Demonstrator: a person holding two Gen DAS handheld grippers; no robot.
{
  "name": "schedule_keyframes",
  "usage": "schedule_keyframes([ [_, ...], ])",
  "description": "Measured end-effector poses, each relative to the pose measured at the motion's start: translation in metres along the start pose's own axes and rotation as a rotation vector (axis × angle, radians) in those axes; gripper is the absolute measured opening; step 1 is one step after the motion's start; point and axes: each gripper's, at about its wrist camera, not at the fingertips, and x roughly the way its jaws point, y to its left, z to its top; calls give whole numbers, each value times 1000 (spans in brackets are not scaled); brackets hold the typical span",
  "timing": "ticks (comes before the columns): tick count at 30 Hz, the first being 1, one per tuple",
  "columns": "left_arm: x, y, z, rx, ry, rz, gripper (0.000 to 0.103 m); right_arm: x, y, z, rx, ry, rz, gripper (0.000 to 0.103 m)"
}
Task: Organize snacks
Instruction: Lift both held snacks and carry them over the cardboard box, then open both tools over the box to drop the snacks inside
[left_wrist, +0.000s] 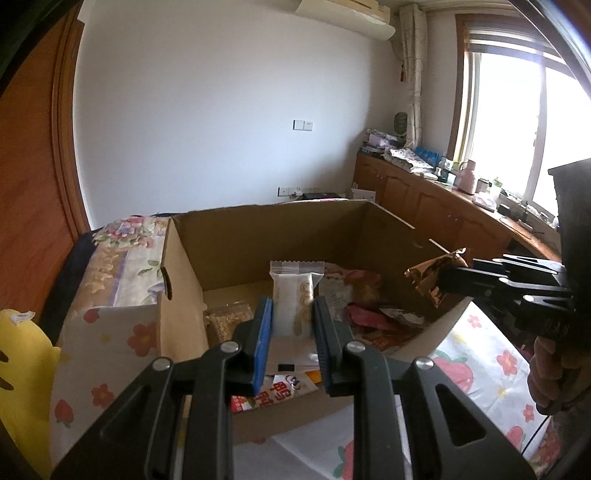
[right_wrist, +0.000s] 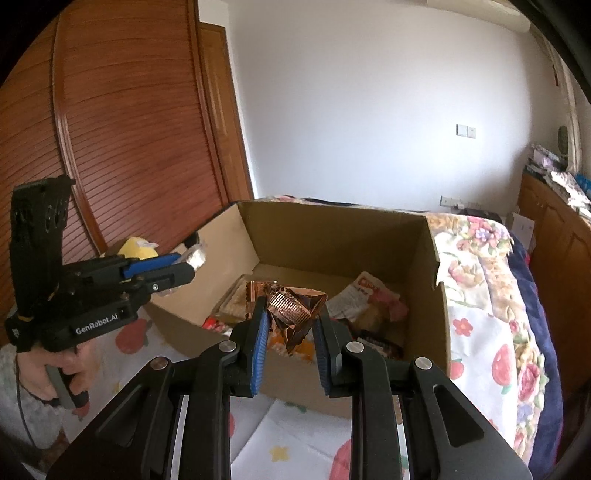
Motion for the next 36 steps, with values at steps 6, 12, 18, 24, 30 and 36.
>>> schedule_keyframes([
  [6, 14, -3, -5, -3, 23, 4, 21, 17, -12, -4, 27, 20, -27, 21],
  [12, 22, -5, -9, 7, 46, 8, 21, 25, -18, -7, 25, 46, -55, 21],
  [18, 23, -11, -9, 12, 61, 12, 22, 32, -15, -8, 9, 74, -71, 23],
  [24, 22, -11, -10, 14, 63, 17, 23, 32, -15, -8, 6, 78, -73, 24],
  [30, 12, -11, -13, 2, 59, 29, 25, 35, -16, -7, 19, 85, -93, 41],
  [36, -17, -25, -9, 39, 40, 51, 25, 19, -12, -8, 20, 90, -93, 45],
])
